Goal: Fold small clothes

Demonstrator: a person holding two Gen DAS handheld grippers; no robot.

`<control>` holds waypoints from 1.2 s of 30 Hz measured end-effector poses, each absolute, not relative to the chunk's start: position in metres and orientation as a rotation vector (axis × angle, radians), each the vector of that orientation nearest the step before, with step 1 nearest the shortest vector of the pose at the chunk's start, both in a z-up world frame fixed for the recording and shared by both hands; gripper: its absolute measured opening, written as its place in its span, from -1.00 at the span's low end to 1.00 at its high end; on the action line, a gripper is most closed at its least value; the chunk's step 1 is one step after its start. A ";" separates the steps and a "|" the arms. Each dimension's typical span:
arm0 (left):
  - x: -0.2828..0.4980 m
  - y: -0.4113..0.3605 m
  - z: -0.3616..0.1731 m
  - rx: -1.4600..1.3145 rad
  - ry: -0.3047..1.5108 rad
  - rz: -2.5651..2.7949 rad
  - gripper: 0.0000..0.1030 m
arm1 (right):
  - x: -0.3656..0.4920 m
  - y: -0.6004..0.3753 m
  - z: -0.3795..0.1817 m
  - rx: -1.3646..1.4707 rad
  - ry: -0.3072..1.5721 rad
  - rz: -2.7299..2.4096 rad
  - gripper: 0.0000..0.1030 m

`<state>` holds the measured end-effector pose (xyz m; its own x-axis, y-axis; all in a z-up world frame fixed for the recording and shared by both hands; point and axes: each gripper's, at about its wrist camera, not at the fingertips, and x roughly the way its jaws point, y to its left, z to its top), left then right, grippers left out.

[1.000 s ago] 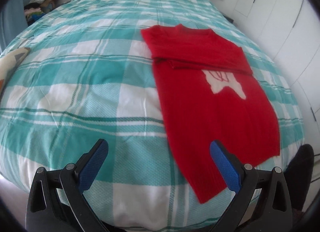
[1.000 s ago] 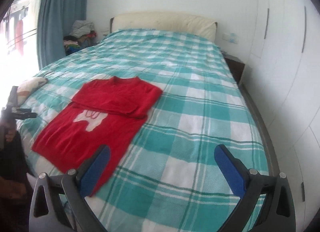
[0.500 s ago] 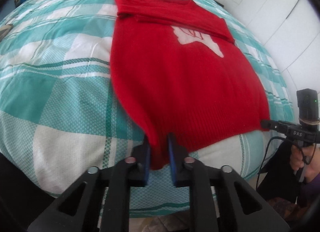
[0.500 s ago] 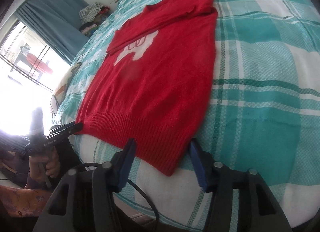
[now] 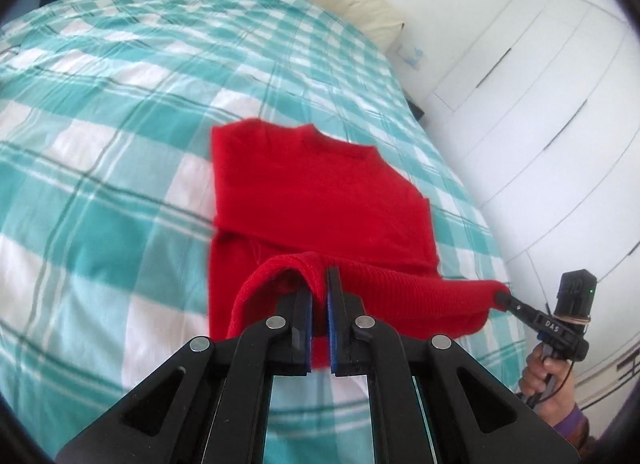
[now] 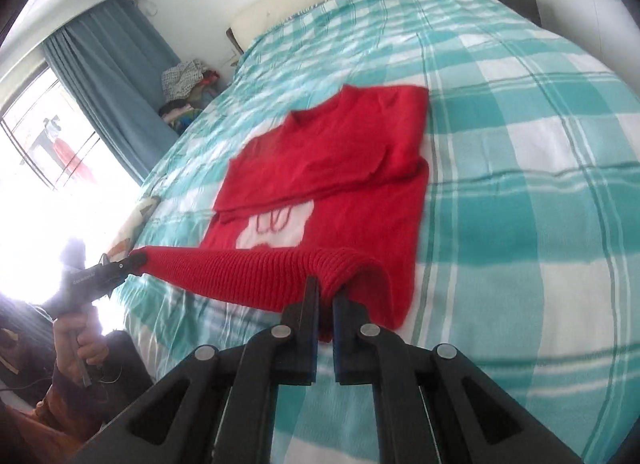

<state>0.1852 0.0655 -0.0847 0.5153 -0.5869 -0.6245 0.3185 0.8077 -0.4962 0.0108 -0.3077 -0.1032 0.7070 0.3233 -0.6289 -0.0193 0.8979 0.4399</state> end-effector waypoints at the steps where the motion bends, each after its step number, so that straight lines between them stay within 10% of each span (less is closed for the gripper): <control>1: 0.209 0.058 -0.087 -0.332 0.864 -0.542 -0.93 | 0.033 -0.310 -0.100 0.415 0.738 0.183 -0.90; 12: 0.380 0.008 -0.131 -0.282 0.945 -0.399 -0.86 | 0.240 -0.339 -0.136 0.367 0.734 0.095 -0.90; 14: 0.395 0.006 -0.140 -0.280 0.976 -0.365 -0.67 | 0.255 -0.346 -0.149 0.413 0.749 0.098 -0.87; 18: 0.409 0.025 -0.137 -0.359 0.920 -0.275 0.37 | 0.259 -0.371 -0.154 0.565 0.673 0.074 -0.46; 26: 0.361 0.041 -0.112 -0.246 0.874 -0.266 0.59 | 0.225 -0.366 -0.130 0.411 0.699 0.031 -0.42; 30: 0.291 0.033 -0.104 -0.111 0.868 -0.323 0.70 | 0.172 -0.338 -0.119 0.209 0.721 -0.014 0.26; 36: 0.184 0.021 -0.115 -0.036 0.853 -0.368 0.85 | 0.072 -0.304 -0.115 0.025 0.757 -0.123 0.61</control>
<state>0.1840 0.0211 -0.1155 0.5986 -0.3314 -0.7292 0.3033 0.9364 -0.1766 0.0716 -0.3036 -0.1151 0.7201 -0.1027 -0.6863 0.1205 0.9925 -0.0221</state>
